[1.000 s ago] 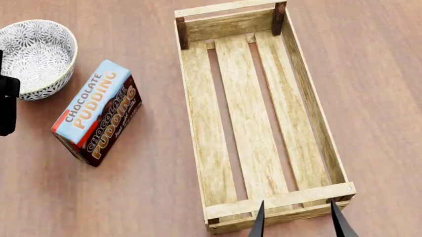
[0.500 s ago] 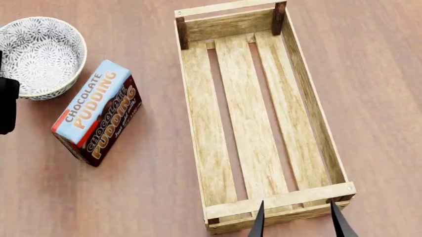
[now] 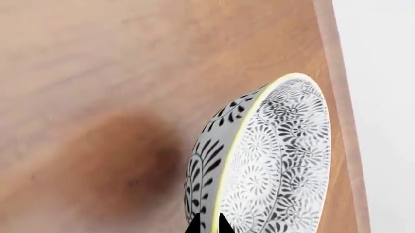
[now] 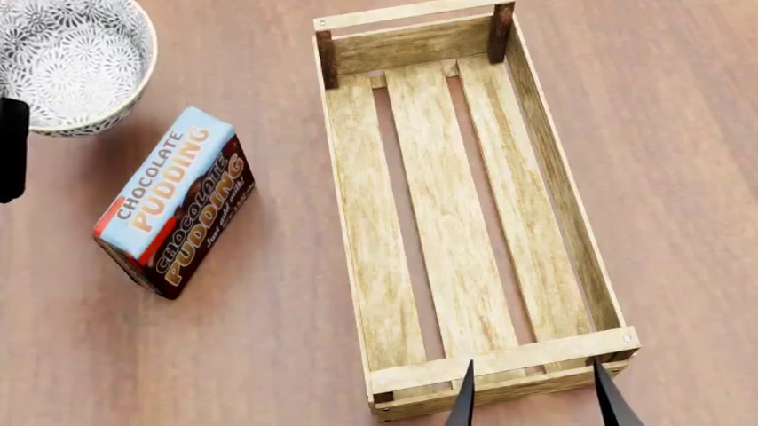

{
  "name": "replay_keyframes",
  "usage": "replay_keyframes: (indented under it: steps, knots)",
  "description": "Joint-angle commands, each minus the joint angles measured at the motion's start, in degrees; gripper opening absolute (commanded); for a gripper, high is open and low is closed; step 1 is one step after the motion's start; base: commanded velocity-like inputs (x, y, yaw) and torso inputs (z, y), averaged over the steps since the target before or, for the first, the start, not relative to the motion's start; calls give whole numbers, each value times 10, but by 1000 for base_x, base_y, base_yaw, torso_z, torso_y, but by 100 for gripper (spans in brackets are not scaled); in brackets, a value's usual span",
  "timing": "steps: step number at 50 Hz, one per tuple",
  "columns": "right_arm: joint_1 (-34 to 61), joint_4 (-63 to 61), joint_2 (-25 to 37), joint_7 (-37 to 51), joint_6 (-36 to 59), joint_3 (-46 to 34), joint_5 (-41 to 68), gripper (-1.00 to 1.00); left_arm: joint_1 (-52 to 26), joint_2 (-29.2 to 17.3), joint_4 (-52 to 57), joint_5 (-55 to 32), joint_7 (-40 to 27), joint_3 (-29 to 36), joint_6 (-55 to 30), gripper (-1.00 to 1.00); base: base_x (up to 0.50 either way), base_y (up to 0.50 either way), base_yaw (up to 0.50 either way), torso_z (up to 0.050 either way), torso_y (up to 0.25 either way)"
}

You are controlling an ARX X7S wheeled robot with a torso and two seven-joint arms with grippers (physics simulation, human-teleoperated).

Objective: Pick up the bowl on the left and put it in the tray.

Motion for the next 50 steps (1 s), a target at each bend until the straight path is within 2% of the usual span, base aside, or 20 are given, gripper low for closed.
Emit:
replay_keyframes:
  steps: [1,8,14,18,21,23,24,30,39,50]
  knots:
    - [5,-11,-15,-10,11,4,-6,100,-30,18,-8,-24,30,-27,9,-100,0,0,0,0,0]
    - [6,-9,-14,-10,9,3,-6,100,-49,26,19,-23,24,-24,-26,-100,0,0,0,0,0]
    - [8,-12,-13,-9,11,2,-5,100,-57,101,219,-21,23,-12,-173,-100,0,0,0,0,0]
    - [8,-11,-13,-9,11,0,-6,100,-57,118,271,-29,-15,-9,-222,-100,0,0,0,0,0]
    - [7,-13,-12,-8,11,-1,-6,100,-40,119,298,-125,-70,52,-252,-100,0,0,0,0,0]
    - [7,-14,-12,-8,12,-1,-6,100,-4,119,334,-275,-144,150,-264,-100,0,0,0,0,0]
    - [7,-15,-12,-7,12,-1,-6,100,-2,118,330,-291,-170,156,-290,-100,0,0,0,0,0]
    - [6,-20,-11,-6,14,-1,-5,100,48,118,370,-496,-267,264,-273,-100,0,0,0,0,3]
    - [7,-22,-10,-4,15,-2,-5,100,83,117,397,-630,-327,356,-265,-100,0,0,0,0,0]
    - [7,-21,-9,-4,12,-4,-4,100,142,116,480,-816,-412,469,-226,-100,0,0,0,0,0]
